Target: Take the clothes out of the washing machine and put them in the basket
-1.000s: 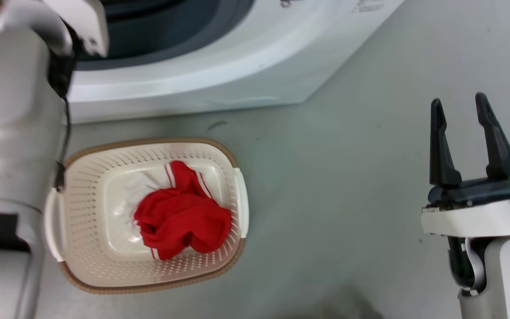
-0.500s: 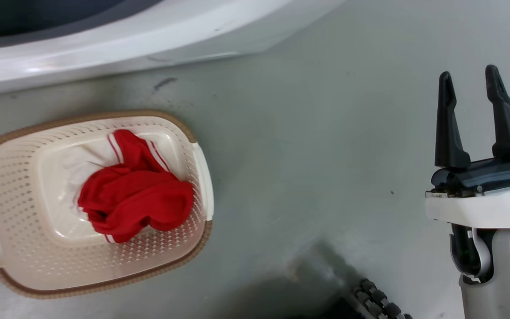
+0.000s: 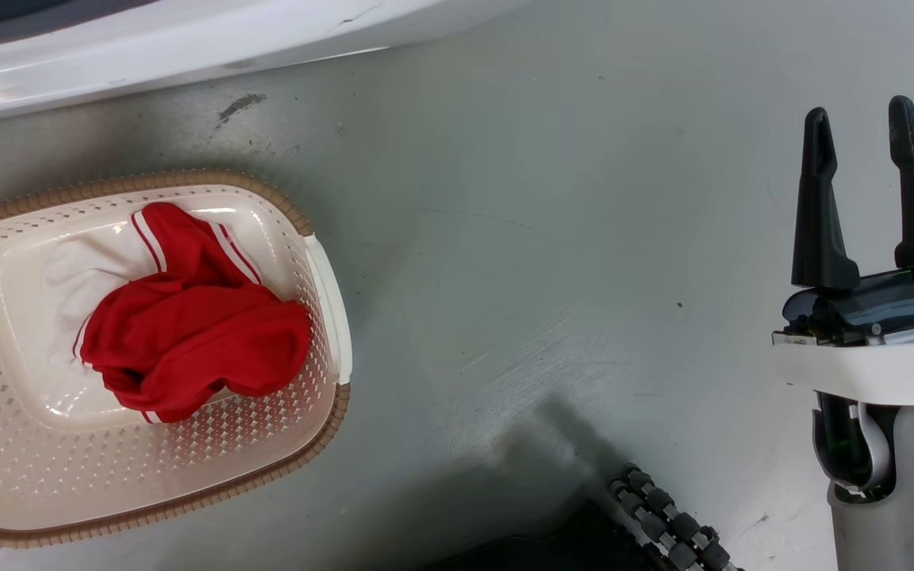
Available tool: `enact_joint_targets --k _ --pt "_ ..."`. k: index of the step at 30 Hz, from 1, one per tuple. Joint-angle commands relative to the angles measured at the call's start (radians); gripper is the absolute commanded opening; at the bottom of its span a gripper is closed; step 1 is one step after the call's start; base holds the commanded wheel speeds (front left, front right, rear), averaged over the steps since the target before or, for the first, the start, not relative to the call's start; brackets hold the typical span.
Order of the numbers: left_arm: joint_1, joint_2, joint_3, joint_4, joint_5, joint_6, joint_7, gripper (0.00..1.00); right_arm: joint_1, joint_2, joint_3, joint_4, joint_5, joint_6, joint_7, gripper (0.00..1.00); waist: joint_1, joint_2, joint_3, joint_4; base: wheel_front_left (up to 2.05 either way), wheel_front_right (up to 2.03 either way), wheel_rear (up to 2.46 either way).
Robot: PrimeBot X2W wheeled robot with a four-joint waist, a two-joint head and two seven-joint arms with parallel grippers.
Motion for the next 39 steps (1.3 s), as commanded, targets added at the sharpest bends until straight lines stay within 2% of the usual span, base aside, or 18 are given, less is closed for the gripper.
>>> enact_joint_targets --k 1,6,7,8,15,24,33,39 --pt "0.004 0.012 -0.005 0.015 0.003 0.001 0.000 1.00 -0.017 0.002 -0.001 -0.004 0.006 -0.001 -0.002 1.00 -0.0001 0.0000 0.003 -0.001 0.00 0.00 0.00" --pt "0.017 0.026 -0.019 0.026 0.009 0.007 -0.003 0.98 -0.021 0.002 -0.005 -0.003 0.007 -0.001 -0.002 1.00 -0.0001 0.0000 0.009 0.000 0.00 0.00 0.00" --pt "0.017 0.027 -0.022 0.027 0.008 0.006 -0.007 0.28 -0.022 0.002 -0.007 -0.002 0.007 -0.001 -0.002 1.00 -0.0001 0.0000 0.009 0.000 0.00 0.00 0.00" --pt "0.016 0.027 -0.024 0.027 0.008 0.005 -0.013 0.00 -0.023 0.002 -0.008 -0.001 0.006 -0.001 -0.002 1.00 -0.0001 0.0000 0.009 0.001 0.00 0.00 0.00" --pt "0.000 0.030 -0.030 0.011 -0.001 0.007 -0.097 0.00 -0.026 0.002 -0.008 0.007 0.000 -0.001 -0.002 1.00 -0.0001 0.0000 -0.006 0.008 0.00 0.00 0.00" --pt "0.038 -0.007 -0.035 0.006 -0.026 -0.004 -0.223 0.00 -0.007 0.001 -0.014 0.024 -0.022 -0.001 -0.002 1.00 -0.0001 0.0000 -0.071 0.039 0.00 0.00 0.00" --pt "0.188 -0.077 -0.042 0.005 -0.087 -0.014 -0.391 0.00 0.027 0.001 -0.017 0.049 -0.066 -0.001 -0.002 1.00 -0.0001 0.0000 -0.202 0.102 0.00 0.00 0.00" --pt "0.337 -0.133 -0.088 -0.035 -0.137 -0.014 -0.498 0.00 0.061 0.001 -0.024 0.065 -0.102 -0.001 -0.002 1.00 -0.0001 0.0000 -0.304 0.152 0.00 0.00 0.00"
